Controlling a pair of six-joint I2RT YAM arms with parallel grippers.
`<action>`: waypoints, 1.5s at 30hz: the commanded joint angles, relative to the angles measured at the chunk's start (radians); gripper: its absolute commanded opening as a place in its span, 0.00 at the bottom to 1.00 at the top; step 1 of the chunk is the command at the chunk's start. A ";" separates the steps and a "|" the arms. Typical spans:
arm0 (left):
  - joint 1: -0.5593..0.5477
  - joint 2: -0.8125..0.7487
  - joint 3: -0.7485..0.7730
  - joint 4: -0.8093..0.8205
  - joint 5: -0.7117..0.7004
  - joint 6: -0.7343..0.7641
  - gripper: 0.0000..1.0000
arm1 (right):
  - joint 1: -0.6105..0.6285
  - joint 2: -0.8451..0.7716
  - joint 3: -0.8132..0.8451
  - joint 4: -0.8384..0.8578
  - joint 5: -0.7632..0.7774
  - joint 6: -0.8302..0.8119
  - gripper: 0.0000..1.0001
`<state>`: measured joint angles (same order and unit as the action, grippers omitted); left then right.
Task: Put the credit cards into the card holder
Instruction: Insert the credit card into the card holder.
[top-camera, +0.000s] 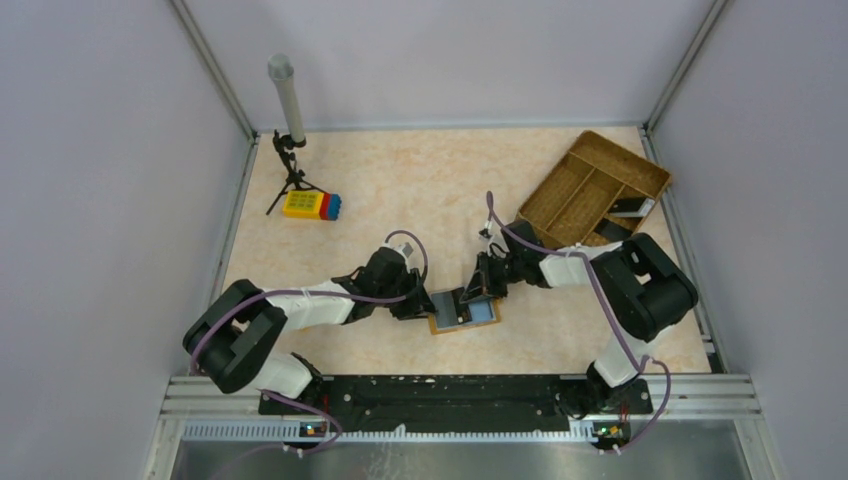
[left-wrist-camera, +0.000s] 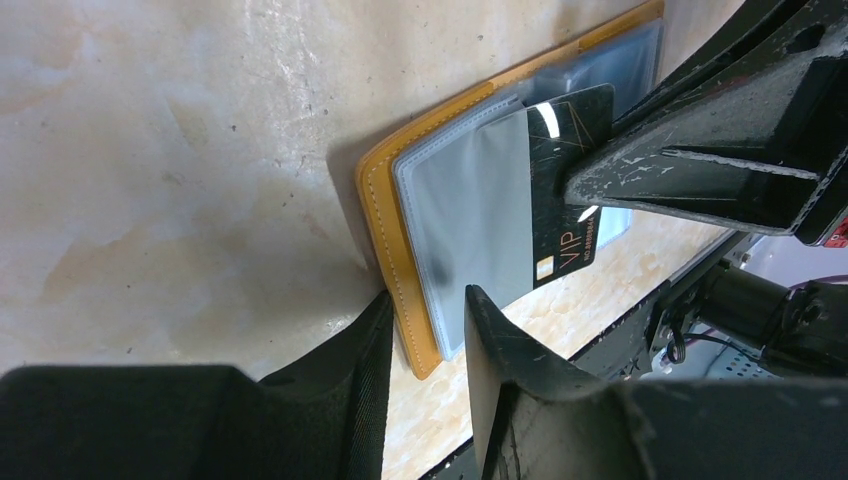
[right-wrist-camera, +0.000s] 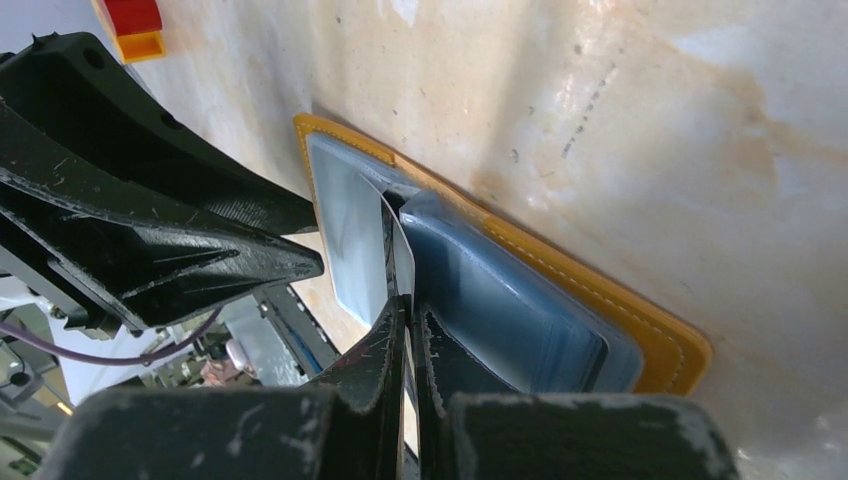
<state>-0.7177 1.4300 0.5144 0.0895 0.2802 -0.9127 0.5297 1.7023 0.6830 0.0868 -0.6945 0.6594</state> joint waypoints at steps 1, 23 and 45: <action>-0.007 0.029 0.016 0.033 0.008 0.019 0.34 | 0.047 0.040 0.037 -0.066 0.118 -0.030 0.00; -0.007 -0.022 0.012 0.032 -0.016 0.027 0.34 | 0.099 -0.179 0.188 -0.443 0.367 -0.158 0.48; -0.008 0.053 0.013 0.129 0.026 0.005 0.31 | 0.171 -0.118 0.210 -0.419 0.357 -0.120 0.37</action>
<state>-0.7219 1.4712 0.5152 0.1741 0.2985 -0.9100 0.6788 1.5658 0.8371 -0.3408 -0.3477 0.5346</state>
